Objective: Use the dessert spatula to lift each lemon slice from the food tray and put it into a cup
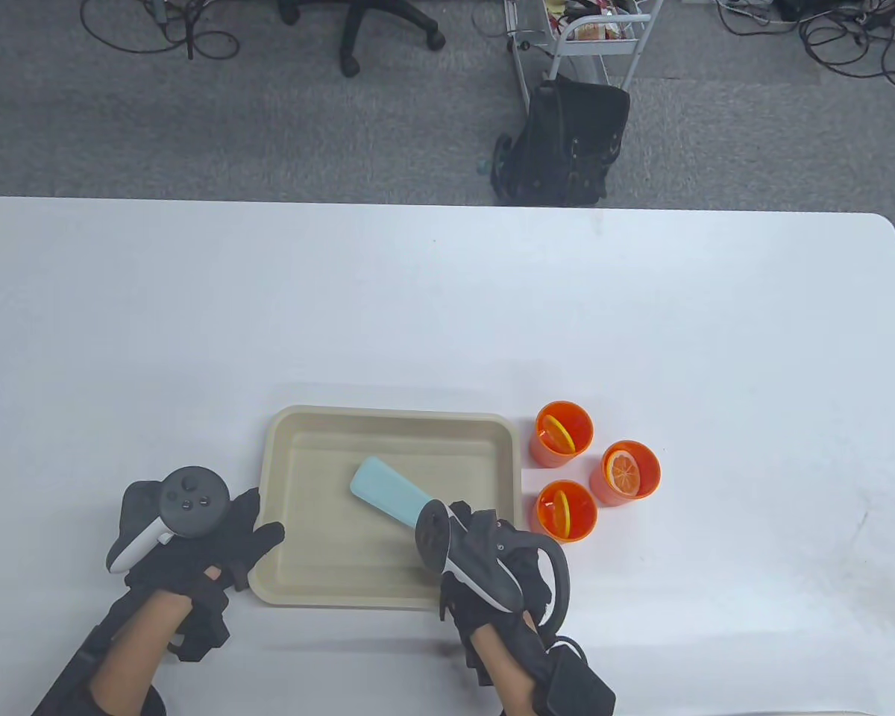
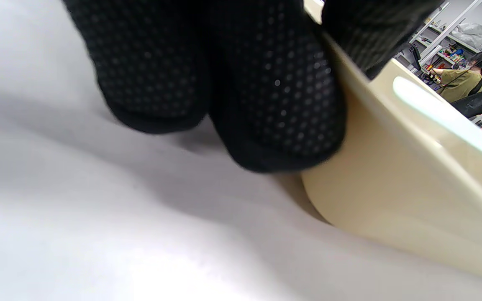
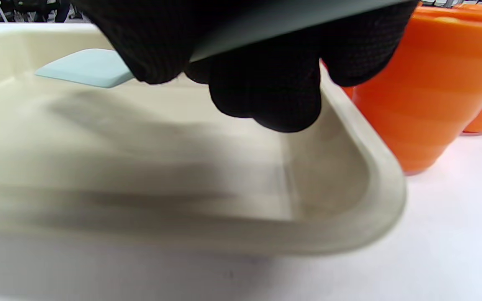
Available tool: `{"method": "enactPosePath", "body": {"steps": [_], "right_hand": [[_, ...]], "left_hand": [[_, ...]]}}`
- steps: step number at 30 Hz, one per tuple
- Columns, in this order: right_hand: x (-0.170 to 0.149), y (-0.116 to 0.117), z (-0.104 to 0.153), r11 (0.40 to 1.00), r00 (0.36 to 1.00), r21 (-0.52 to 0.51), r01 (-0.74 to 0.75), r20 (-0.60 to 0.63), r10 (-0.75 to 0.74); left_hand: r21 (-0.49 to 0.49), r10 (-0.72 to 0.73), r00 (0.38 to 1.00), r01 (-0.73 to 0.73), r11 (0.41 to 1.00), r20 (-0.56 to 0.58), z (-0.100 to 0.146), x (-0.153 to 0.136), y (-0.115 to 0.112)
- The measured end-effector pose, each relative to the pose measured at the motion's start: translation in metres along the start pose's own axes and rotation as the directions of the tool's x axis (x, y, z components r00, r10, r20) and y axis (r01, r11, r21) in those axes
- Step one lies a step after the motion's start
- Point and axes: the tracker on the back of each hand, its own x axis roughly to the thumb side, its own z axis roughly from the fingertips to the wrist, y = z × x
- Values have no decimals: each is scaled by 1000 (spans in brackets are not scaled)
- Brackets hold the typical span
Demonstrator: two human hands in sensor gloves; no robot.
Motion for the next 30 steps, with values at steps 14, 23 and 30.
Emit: {"method": "enactPosePath", "body": {"steps": [14,23,30], "right_hand": [[7,20,1,991,990,52,-127,-50,130],[13,20,10,978,977,-4,-211,-47,210],[6,2,30,967,987,-195,-162,-29,159]], "left_hand": [[0,2,1000,-2,1000,-2,0,-1,0],[18,-25,1000,25,1000,-8,2,0,0],[100,-123,991,127,987,-49,15,4,7]]}}
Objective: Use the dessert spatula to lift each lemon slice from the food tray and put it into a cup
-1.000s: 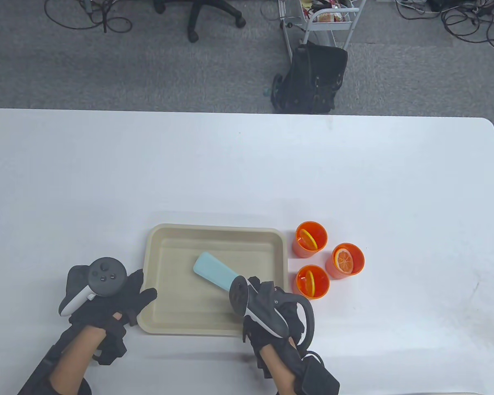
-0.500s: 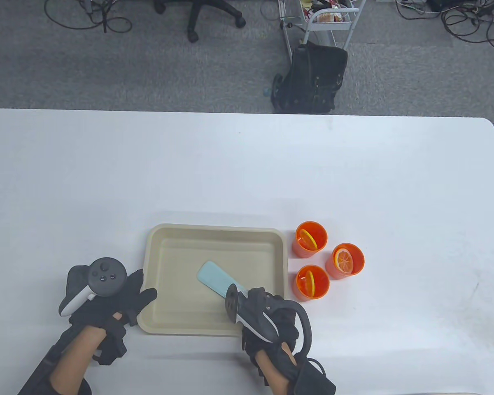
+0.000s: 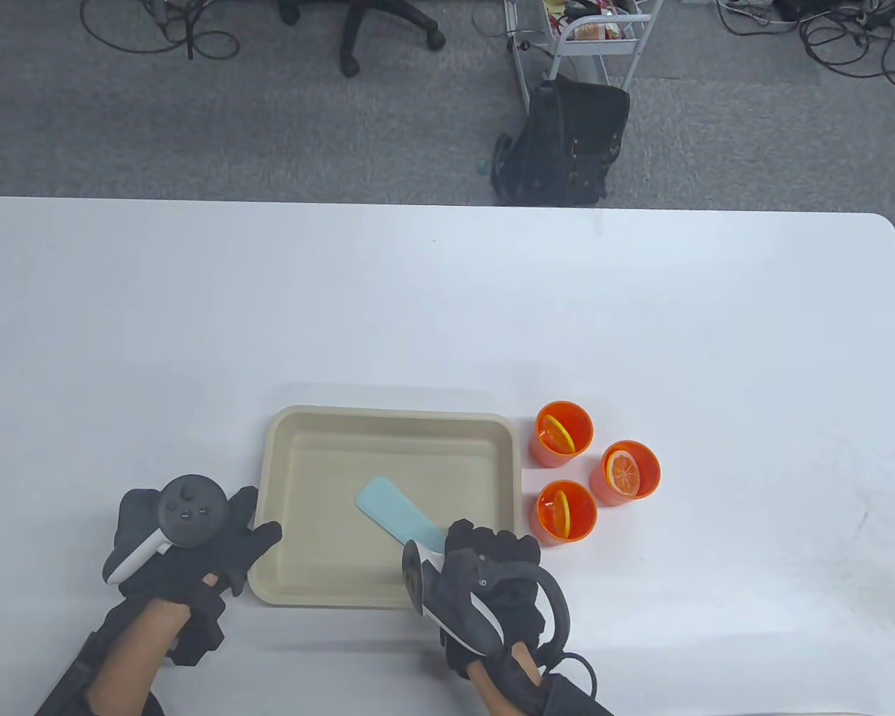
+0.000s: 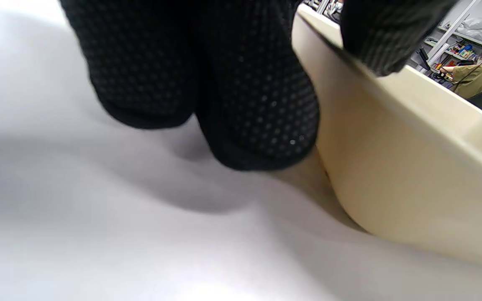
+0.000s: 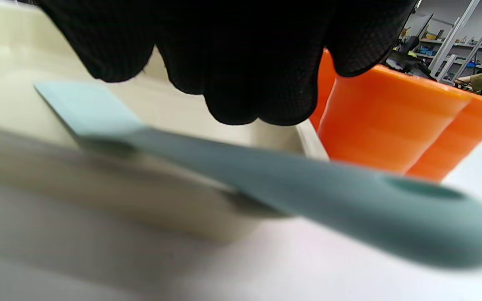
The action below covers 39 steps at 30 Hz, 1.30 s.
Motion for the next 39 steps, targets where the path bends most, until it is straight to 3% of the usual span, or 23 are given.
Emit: {"method": "enactPosePath", "body": {"steps": [3,8,12,16,20,22,39], "right_hand": [[-6,-8,6,994,998,-96,57,6,-57],[-11,-17,17,927,995,-368,66,-51,-91],[-13,-22,26,852,989,-515,94,-49,-138],[-11,-23,30,815,989,-572,86,-49,-139],[-9,-21,30,802,992,-595,48,-66,-108],[-8,-20,28,808,992,-589,30,-81,-96],[-8,-13,17,862,992,-507,-11,-114,-54]], "left_hand": [[116,-59,998,60,991,-6,10,3,11],[339,-70,997,54,939,37,31,7,27],[527,-125,990,74,847,61,49,15,36],[645,-251,967,162,746,47,62,26,36],[708,-330,943,209,674,35,67,33,33],[711,-350,937,231,665,22,68,34,32],[674,-342,940,253,694,0,61,28,31]]}}
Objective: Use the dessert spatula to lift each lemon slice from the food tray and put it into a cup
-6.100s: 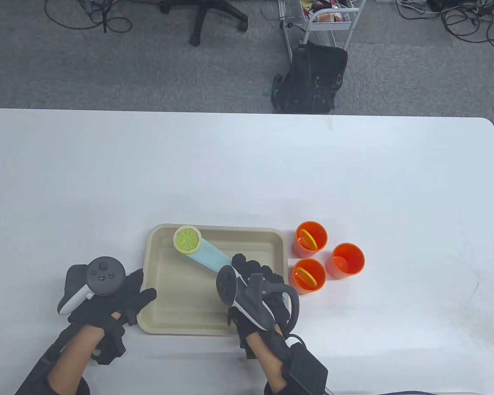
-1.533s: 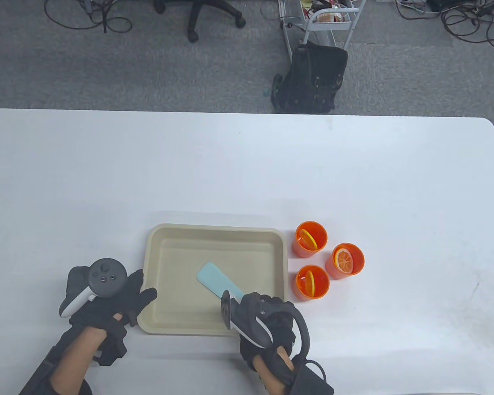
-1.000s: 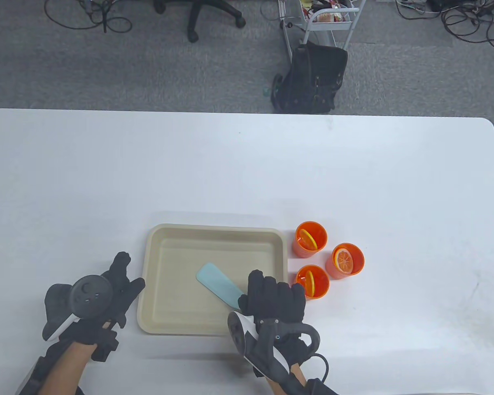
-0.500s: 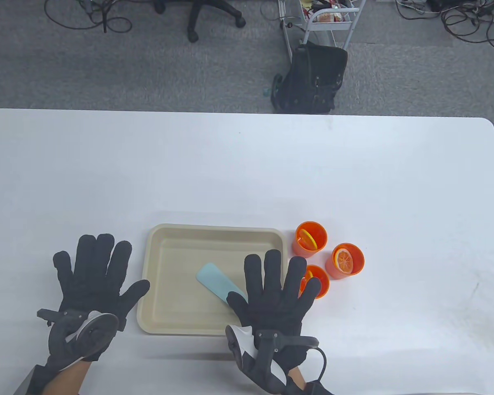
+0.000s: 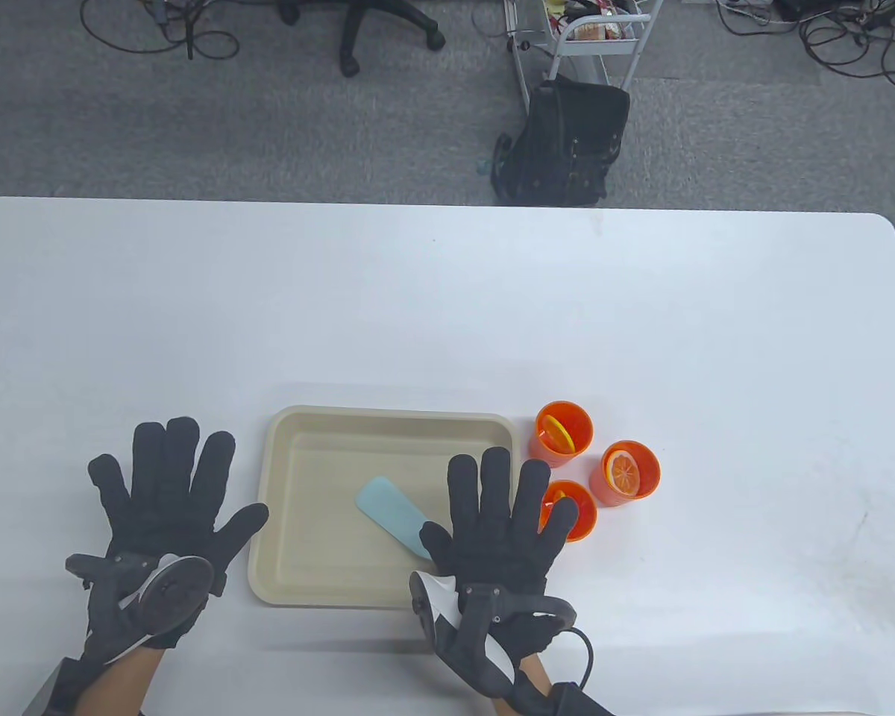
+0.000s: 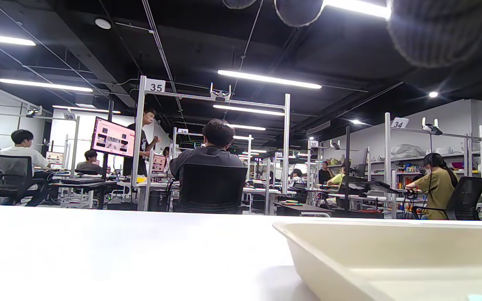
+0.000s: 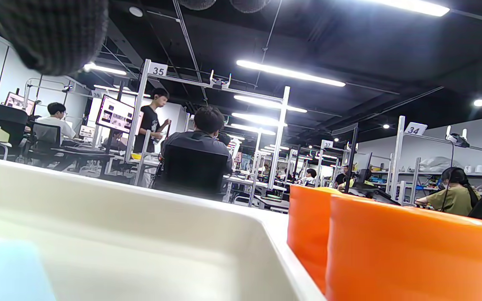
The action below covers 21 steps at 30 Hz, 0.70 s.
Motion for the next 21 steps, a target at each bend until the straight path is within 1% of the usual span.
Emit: {"method": "enactPosePath", "body": {"steps": [21], "right_hand": [[1,2,0,998,999,54,31,11,-31]], "left_hand": [[-1,6,1000,-6,1000,2,-1,1,0]]}}
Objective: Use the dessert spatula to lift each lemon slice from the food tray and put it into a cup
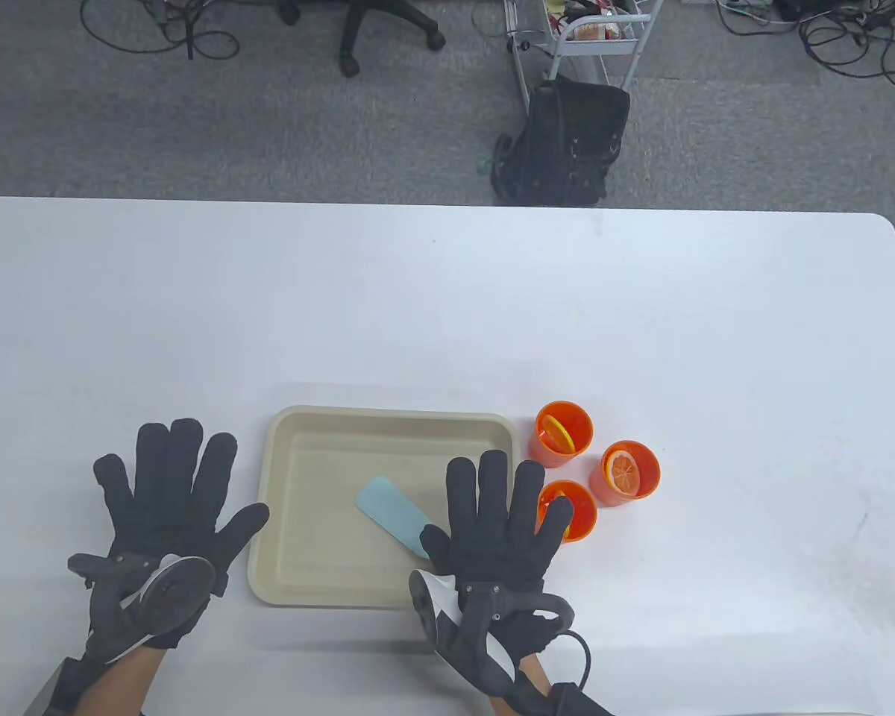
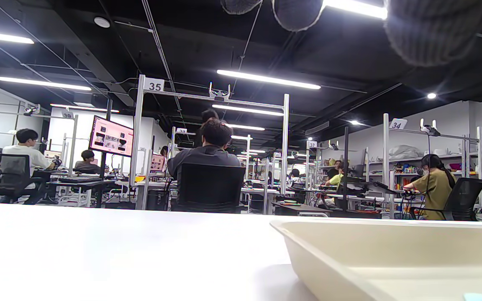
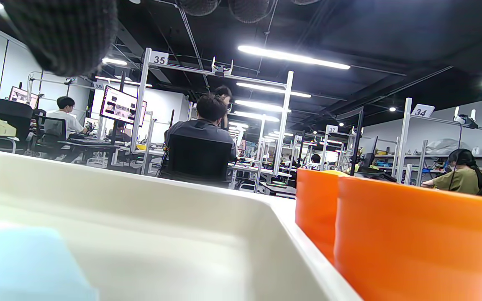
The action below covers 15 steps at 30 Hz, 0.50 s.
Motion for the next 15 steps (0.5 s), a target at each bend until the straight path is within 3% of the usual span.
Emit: {"method": "enactPosePath", "body": {"steps": [15], "right_hand": [[5,1,2,1000,999,30,10,34,-11]], "left_hand": [[-6,-19,1000,19,1000,1,1,0,1]]}}
